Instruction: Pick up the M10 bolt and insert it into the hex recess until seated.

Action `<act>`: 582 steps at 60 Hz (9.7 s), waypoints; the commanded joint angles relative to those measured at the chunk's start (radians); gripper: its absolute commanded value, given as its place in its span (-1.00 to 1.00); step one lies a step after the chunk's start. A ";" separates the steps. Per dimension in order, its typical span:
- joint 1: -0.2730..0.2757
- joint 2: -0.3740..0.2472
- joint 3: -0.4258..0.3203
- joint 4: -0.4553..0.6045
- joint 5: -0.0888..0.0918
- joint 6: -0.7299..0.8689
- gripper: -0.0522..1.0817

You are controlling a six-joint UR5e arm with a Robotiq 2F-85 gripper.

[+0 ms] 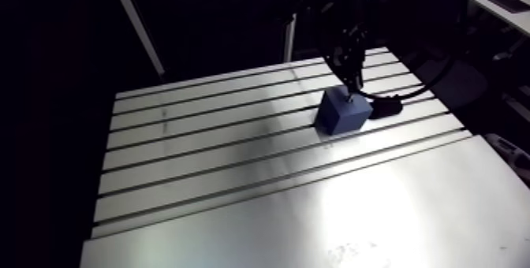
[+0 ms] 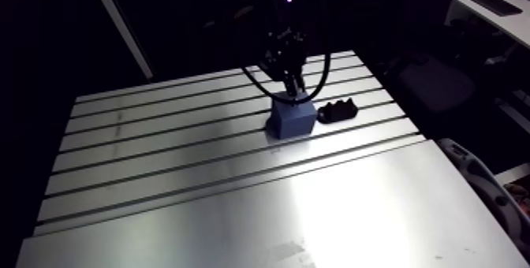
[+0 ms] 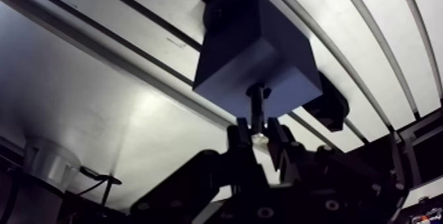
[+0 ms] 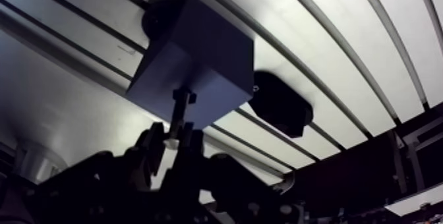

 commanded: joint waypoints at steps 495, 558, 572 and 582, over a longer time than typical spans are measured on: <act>-0.137 -0.132 0.225 -0.339 0.285 0.450 0.15; -0.134 -0.131 0.234 -0.354 0.285 0.448 0.19; -0.134 -0.124 0.234 -0.354 0.286 0.448 0.21; -0.134 -0.121 0.230 -0.356 0.285 0.448 0.23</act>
